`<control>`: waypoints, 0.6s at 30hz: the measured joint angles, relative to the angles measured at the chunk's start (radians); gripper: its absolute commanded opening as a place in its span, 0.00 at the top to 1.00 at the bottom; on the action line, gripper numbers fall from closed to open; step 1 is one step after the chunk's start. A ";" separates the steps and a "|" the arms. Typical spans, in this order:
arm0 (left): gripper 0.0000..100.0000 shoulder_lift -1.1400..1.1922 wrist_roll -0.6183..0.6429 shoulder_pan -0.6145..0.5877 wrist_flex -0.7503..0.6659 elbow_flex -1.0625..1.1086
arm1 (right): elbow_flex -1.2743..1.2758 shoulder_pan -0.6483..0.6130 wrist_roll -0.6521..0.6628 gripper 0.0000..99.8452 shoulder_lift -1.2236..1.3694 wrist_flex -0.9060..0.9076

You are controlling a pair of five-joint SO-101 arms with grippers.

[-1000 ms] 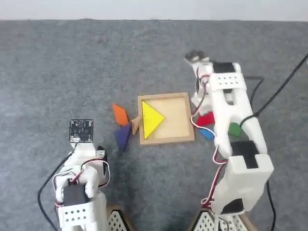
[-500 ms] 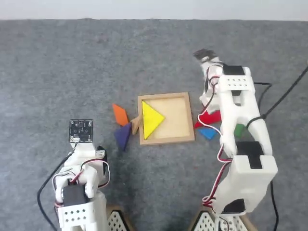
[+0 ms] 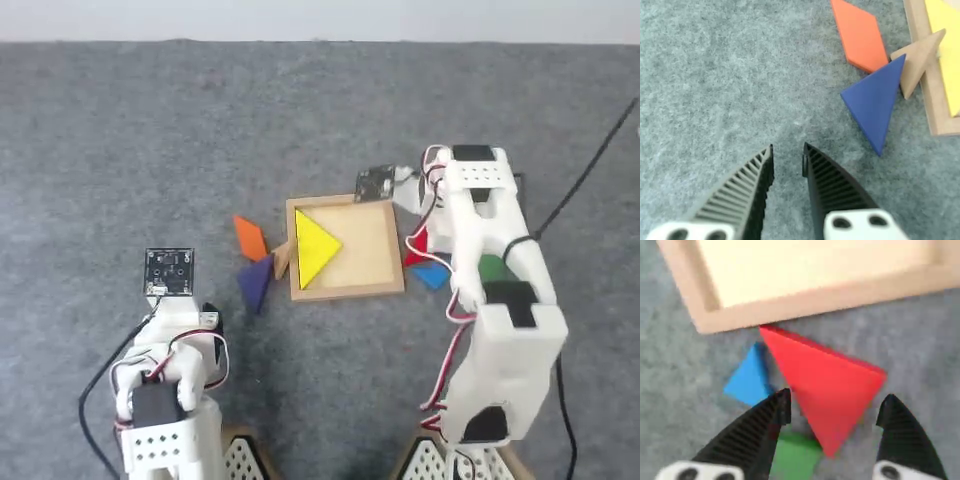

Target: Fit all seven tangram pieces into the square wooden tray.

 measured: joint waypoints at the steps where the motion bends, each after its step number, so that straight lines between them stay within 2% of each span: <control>1: 0.91 0.000 0.000 0.000 0.000 0.000 | -0.017 0.000 0.026 0.70 0.026 0.017; 5: 0.91 0.000 0.000 0.000 0.000 0.000 | -0.087 0.000 0.084 0.70 0.100 0.046; 14: 0.91 0.000 0.000 0.000 0.000 0.000 | -0.186 0.000 0.094 0.70 0.163 0.044; 18: 0.91 0.000 0.000 0.000 0.000 0.000 | -0.201 0.000 0.097 0.59 0.166 0.043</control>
